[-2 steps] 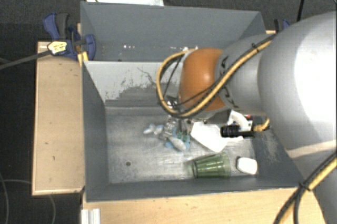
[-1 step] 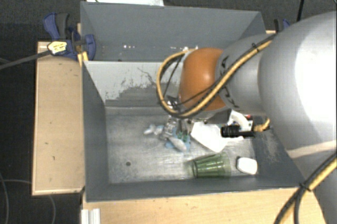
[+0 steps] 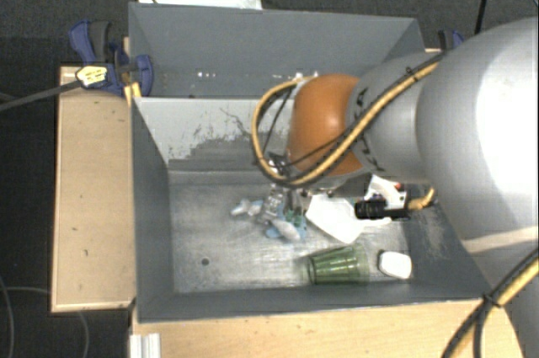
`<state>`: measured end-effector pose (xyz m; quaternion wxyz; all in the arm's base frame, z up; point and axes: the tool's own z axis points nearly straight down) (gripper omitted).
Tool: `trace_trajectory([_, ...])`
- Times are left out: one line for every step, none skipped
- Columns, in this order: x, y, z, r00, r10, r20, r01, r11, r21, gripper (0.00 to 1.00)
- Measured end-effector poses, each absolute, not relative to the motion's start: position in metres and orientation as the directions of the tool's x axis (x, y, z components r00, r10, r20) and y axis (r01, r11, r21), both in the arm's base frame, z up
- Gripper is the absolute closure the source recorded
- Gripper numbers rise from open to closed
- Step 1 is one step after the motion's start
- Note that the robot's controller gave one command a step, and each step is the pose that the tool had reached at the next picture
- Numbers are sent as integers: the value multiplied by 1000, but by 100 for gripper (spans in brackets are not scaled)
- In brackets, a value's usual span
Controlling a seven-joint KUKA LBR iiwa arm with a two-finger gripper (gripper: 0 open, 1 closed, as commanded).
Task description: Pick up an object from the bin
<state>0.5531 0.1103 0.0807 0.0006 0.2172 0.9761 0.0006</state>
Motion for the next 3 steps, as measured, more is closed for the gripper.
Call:
trace_trajectory([552, 110, 94, -906, 424, 5, 424, 906, -3, 100])
trace_trajectory([552, 110, 115, -905, 424, 2, 424, 905, -1, 100])
trace_trajectory([554, 110, 127, -906, 424, -3, 424, 906, 3, 100])
